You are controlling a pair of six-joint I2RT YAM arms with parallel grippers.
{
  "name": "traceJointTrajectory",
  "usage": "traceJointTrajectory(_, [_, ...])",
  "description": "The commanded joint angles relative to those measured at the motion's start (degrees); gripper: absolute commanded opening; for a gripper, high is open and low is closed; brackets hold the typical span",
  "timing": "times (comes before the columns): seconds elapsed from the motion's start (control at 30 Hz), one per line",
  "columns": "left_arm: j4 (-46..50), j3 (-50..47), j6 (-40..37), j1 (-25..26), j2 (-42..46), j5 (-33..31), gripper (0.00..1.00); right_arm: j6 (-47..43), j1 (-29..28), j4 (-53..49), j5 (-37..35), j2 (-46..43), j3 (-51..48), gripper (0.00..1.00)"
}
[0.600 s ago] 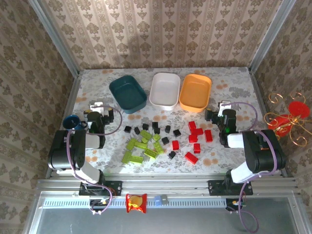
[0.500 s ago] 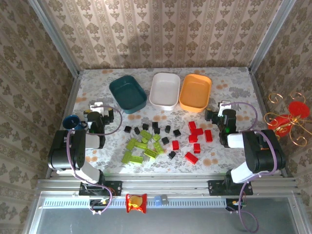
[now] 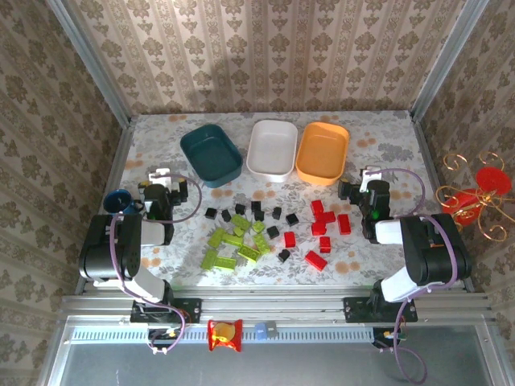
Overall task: Sort the legos into containers by color
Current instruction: Pick up the lego from the middle-right of the table.
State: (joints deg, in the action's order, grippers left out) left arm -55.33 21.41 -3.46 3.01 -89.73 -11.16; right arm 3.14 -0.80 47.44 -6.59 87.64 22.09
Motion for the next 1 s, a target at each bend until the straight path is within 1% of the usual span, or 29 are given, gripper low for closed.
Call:
traceJointTrajectory(0.0, [-0.5,-0.1,-0.1,0.3,0.1,0.3,1.00,-0.5,-0.3,1.5,-0.3,-0.3,1.2,1.00])
traceJointTrajectory(0.5, [-1.2,-0.5,-0.1,0.4,0.4,-0.1,1.00,-0.3,-0.2,1.3,0.0,-0.2,1.2,1.00])
traceJointTrajectory(0.57, [-2.1,-1.9,-1.2,2.2,2.8,-3.6,1.00,0.8,-0.2,0.2,-2.5,-1.5,1.5,1.00])
traceJointTrajectory(0.63, [0.4,-2.7,-3.2,5.3,8.4,-9.0,1.00,1.8,-0.2,-7.1,-5.1,-5.5,3.3,1.00])
traceJointTrajectory(0.73, [7.3,-1.3,-2.9,6.8,15.4,-14.3,1.00,3.7,-0.2,-19.1,-6.9,-8.5,8.1,1.00])
traceJointTrajectory(0.8, [9.7,-1.1,1.3,6.8,19.2,-18.1,1.00,6.4,-0.5,-25.1,-9.2,-10.6,10.2,1.00])
traceJointTrajectory(0.87, [10.2,-1.6,4.9,6.8,22.7,-21.0,1.00,9.2,-1.5,-29.2,-13.5,-12.5,11.4,1.00])
traceJointTrajectory(0.93, [10.1,-1.1,10.2,6.8,24.5,-27.9,1.00,14.0,-2.7,-34.3,-20.9,-14.3,13.5,1.00])
traceJointTrajectory(0.97, [10.3,-0.5,12.8,6.8,24.8,-30.6,1.00,18.1,-2.7,-38.1,-22.8,-14.7,14.9,1.00])
